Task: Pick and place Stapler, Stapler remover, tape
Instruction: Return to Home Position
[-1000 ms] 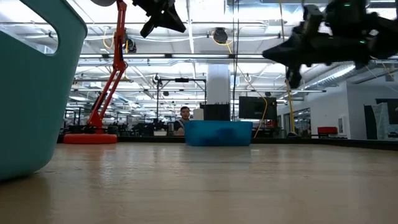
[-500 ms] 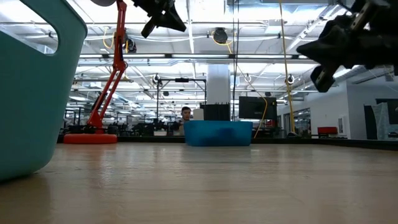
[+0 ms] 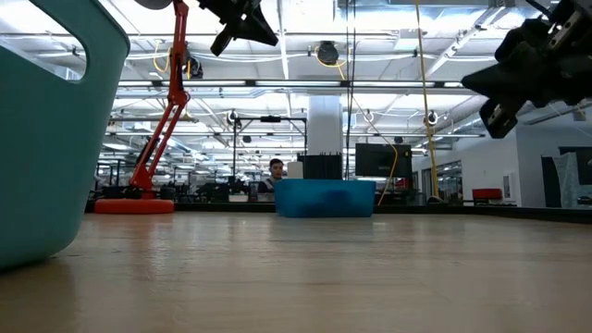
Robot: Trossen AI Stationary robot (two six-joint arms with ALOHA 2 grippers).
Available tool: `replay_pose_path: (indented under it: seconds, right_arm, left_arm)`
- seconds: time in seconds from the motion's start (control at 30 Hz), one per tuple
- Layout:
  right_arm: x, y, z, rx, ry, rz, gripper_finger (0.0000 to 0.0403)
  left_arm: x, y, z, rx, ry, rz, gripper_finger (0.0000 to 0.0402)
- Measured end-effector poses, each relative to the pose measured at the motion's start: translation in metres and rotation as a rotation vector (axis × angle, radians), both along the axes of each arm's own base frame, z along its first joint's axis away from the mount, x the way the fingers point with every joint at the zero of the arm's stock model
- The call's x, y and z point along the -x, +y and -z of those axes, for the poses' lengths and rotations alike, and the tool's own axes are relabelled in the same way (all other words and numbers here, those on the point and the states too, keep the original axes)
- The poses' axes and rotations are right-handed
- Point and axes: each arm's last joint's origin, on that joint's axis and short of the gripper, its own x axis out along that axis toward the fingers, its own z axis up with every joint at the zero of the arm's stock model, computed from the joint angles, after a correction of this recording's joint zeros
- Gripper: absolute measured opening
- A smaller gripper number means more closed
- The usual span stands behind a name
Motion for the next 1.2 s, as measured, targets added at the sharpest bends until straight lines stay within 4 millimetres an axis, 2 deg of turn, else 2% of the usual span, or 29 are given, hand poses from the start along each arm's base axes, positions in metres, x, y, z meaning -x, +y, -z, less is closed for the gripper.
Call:
replay_pose_path:
  seconds: [0.2,0.63,0.8,0.93,1.07,1.2]
  right_arm:
    - [0.011,-0.001,0.003,0.002,0.007,0.028,0.0000]
    - [0.011,0.000,0.005,0.017,0.048,-0.002,0.0000]
    - [0.011,0.000,0.005,0.031,0.039,-0.003,0.0000]
    - [0.011,0.000,0.002,0.029,0.003,-0.004,0.0000]
    - [0.010,0.000,0.000,0.028,-0.025,-0.004,0.0001]
    - [0.010,0.000,0.000,0.028,-0.025,-0.003,0.0004]
  left_arm:
    - [0.000,-0.001,0.000,0.013,-0.005,0.011,0.0024]
    - [0.000,-0.001,0.001,-0.006,0.010,0.025,0.0024]
    - [0.000,-0.001,0.000,-0.073,0.035,0.059,0.0024]
    - [0.002,0.003,0.001,-0.035,0.016,0.134,0.0017]
    - [0.018,0.001,-0.006,-0.047,0.035,0.174,0.0004]
    - [0.058,-0.018,-0.025,-0.140,-0.002,0.195,0.0002]
